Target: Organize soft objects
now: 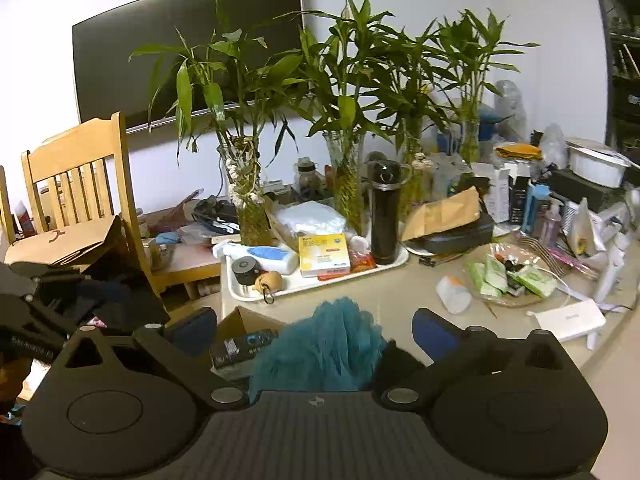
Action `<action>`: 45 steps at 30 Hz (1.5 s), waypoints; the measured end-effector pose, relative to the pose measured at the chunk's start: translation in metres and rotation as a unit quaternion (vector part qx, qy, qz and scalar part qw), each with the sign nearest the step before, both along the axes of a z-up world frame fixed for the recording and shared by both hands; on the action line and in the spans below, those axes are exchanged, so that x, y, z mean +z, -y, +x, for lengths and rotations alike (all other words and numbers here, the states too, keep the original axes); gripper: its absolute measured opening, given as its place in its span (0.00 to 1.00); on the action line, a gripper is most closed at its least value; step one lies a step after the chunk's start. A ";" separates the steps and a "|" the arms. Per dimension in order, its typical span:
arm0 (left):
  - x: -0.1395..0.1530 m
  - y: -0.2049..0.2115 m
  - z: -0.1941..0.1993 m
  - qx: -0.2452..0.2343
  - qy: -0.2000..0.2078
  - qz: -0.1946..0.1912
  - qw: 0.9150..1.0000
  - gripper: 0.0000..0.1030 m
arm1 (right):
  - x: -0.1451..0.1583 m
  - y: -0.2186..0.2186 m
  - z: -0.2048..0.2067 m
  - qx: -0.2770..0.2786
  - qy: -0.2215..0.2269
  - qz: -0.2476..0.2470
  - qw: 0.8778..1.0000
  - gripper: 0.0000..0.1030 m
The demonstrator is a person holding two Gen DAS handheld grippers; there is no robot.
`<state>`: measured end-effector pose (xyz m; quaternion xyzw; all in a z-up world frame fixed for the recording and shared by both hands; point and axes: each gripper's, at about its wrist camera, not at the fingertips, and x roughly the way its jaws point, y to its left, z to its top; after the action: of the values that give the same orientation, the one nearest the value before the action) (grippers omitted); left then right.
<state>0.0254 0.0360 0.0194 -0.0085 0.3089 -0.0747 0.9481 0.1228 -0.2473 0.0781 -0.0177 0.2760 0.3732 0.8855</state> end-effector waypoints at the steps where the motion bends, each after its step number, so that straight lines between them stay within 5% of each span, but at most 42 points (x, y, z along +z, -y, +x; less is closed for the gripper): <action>1: 0.001 0.001 0.000 0.002 0.003 0.002 1.000 0.78 | -0.001 0.002 -0.003 -0.005 -0.001 -0.002 1.000 1.00; 15: 0.006 0.012 0.002 0.025 -0.003 0.007 1.000 0.82 | -0.026 0.014 -0.025 -0.060 -0.054 -0.075 0.994 1.00; 20: 0.002 0.009 -0.002 0.045 -0.021 0.002 0.999 1.00 | -0.036 0.018 -0.036 -0.071 -0.087 -0.087 0.990 1.00; 45: -0.030 0.029 -0.023 0.115 -0.134 0.057 0.983 1.00 | -0.083 0.006 -0.072 -0.123 -0.173 -0.162 0.964 1.00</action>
<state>0.0021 0.0075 -0.0111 0.0004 0.4339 0.0541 0.8993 0.0506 -0.2530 -0.0049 -0.0624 0.4818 0.2091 0.8487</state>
